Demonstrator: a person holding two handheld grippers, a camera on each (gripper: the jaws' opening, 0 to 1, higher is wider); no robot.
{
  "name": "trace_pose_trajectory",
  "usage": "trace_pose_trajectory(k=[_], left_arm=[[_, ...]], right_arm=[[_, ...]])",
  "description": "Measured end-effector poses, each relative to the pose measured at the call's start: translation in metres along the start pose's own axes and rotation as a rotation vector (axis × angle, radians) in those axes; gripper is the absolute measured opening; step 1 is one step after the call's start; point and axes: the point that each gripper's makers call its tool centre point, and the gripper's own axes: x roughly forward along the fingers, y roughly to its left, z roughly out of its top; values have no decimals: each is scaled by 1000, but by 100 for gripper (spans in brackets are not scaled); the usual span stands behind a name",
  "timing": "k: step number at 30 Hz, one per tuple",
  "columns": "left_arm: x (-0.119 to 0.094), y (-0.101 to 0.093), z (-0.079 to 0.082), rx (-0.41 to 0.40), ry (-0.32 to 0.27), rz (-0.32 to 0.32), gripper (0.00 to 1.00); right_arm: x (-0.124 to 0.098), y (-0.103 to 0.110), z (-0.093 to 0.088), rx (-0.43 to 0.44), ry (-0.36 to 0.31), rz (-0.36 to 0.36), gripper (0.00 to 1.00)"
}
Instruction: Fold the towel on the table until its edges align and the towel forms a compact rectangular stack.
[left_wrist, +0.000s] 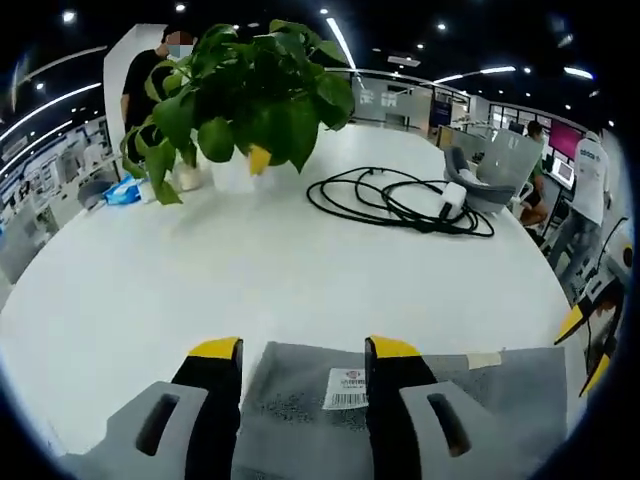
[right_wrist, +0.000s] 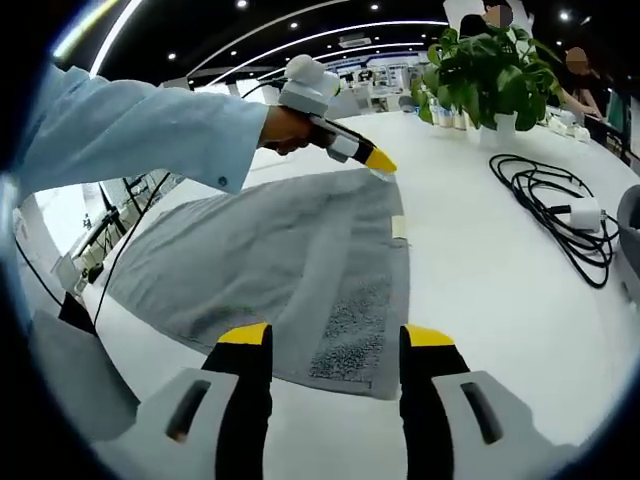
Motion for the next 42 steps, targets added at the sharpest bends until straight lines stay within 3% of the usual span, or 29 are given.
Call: trace_pose_trajectory(k=[9,13,15,19,23,29,42], left_arm=[[7,12,-5,-8,44,11,40],[10,15,-11,18,106,8,37],[7,5,-11,25,116,6,37],[11,13,-17,42,164,4,34],[12,19,-15,36,168,1,31],[13,4,-17,30,183,-32,17],[17,2,-16,36,185,-57,12]], right_arm=[[2,0,-2,-4,9,2,50],[3,-1,-3,0,12,-1,50],[3,-1,-4,-5,12,-2,50],[4,-2,-4,-2,11,-5,50],[4,-2,-2,-4,11,-7,49],[4,-4,-2,1,25,-17,48],[6,-10,-11,-26,131,-82,37]])
